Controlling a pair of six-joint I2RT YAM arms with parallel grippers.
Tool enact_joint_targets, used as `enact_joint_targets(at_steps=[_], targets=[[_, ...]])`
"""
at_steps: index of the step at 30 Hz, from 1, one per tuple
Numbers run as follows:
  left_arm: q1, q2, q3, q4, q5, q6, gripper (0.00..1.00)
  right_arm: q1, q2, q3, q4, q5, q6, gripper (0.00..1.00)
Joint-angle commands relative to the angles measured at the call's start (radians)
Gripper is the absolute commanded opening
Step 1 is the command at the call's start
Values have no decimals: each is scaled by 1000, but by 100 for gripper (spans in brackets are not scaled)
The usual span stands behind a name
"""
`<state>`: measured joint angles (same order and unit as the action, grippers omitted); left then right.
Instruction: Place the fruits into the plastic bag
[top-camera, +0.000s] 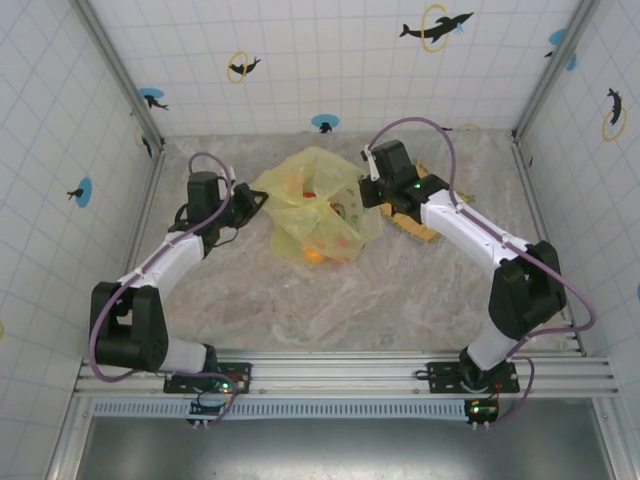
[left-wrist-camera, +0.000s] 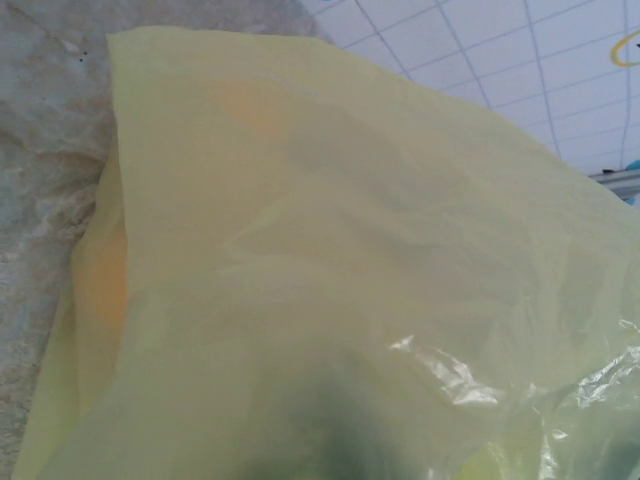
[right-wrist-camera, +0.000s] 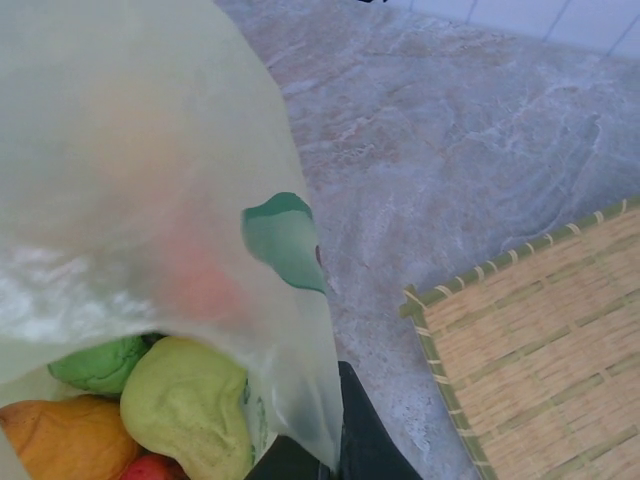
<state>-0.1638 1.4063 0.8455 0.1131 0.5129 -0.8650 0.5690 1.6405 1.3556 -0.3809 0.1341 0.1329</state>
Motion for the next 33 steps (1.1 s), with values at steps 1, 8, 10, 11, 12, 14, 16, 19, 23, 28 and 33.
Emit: enact_joint_targets(at_steps=[1,8,10,11,12,14,16,19,23,28,33], targets=[[0,-22,14,51,-7,7,23,-6,-26,-12,3,-16,-11,17],[1,-124,-12,28,-50,55,56,-33,-192,-116,107,-50,-9,54],[1,-165,-40,31,-77,73,60,-44,-246,-160,138,-45,-8,60],[1,-189,-58,35,-93,82,63,-52,-277,-185,154,-35,-9,62],[1,-212,-75,36,-111,92,64,-59,-308,-211,171,-22,-9,65],[2,-256,-108,44,-147,111,68,-77,-362,-264,201,8,-12,70],[1,-301,-147,56,-184,131,72,-102,-413,-319,229,36,-12,73],[1,-380,-211,77,-270,144,79,-144,-490,-415,284,82,-10,79],[1,-503,-328,124,-431,139,90,-189,-564,-539,348,159,-20,89],[1,-618,-450,150,-693,170,98,-250,-588,-678,428,263,-41,99],[1,-589,-547,195,-1049,275,98,-330,-546,-826,534,308,-12,99]])
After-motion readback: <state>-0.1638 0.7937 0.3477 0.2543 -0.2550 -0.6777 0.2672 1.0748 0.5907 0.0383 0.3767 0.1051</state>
